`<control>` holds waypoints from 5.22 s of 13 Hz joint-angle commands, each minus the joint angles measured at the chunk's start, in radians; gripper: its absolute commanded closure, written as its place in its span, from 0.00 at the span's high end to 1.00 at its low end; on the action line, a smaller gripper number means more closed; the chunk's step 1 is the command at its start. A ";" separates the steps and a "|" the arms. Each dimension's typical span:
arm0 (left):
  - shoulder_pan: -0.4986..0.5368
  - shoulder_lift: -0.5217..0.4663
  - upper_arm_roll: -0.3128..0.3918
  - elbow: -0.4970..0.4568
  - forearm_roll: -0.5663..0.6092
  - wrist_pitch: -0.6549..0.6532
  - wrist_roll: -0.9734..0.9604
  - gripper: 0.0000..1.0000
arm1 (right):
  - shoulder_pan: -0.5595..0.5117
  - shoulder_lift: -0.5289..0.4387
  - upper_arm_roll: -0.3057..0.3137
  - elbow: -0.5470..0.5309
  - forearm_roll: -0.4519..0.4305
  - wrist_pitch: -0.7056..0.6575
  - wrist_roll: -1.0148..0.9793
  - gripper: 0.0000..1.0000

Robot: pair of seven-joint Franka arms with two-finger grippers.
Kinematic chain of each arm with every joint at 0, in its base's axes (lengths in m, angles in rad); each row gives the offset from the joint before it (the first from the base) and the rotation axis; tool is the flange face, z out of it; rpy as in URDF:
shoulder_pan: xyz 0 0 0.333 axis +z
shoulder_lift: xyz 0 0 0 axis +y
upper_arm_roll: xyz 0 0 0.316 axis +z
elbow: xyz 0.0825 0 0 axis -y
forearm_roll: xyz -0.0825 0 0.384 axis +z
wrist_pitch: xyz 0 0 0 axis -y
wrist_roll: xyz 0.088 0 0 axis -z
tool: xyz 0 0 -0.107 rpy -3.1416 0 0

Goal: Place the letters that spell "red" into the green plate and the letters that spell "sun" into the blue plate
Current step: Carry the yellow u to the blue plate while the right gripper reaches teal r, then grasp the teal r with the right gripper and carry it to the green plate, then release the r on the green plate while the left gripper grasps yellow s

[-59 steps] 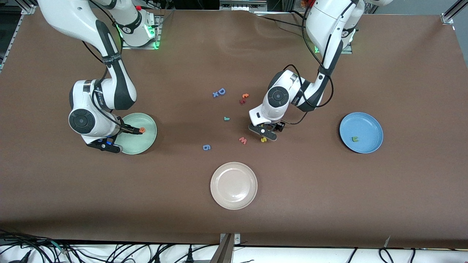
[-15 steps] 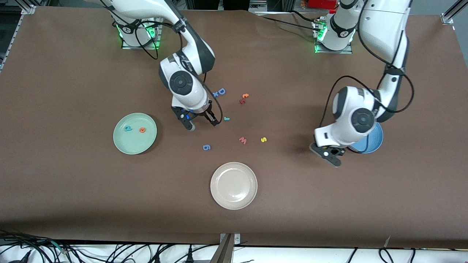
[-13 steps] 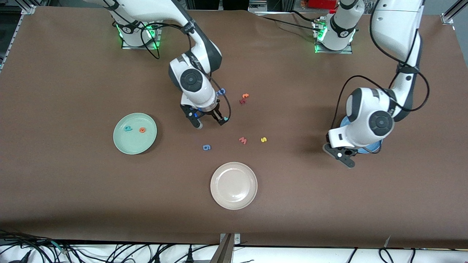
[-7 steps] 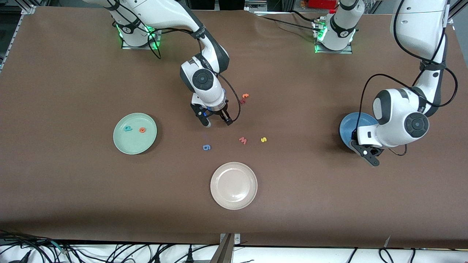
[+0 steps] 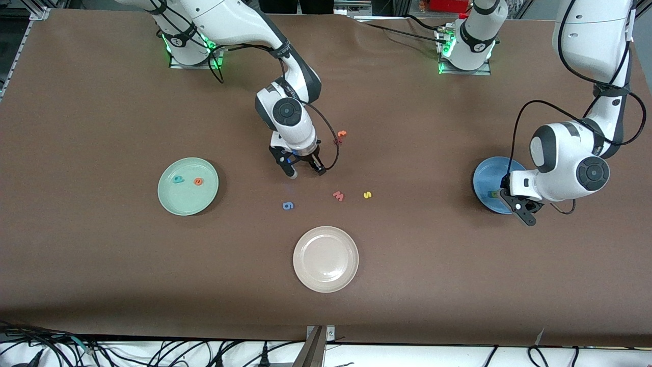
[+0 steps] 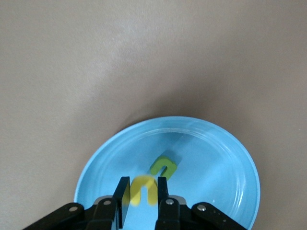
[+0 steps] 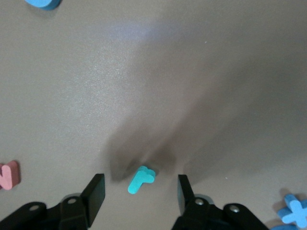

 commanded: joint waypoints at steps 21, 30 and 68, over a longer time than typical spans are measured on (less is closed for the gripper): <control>-0.362 0.021 -0.117 0.159 -0.091 -0.003 -0.714 1.00 | 0.011 -0.153 -0.203 0.013 -0.052 -0.377 -0.370 0.08; -0.436 0.121 -0.131 0.247 -0.091 0.061 -0.284 0.98 | 0.009 -0.216 -0.396 0.001 -0.044 -0.554 -0.800 0.08; -0.516 0.252 -0.127 0.245 -0.091 0.247 -0.243 0.11 | -0.201 -0.259 -0.475 0.115 0.084 -0.811 -1.412 1.00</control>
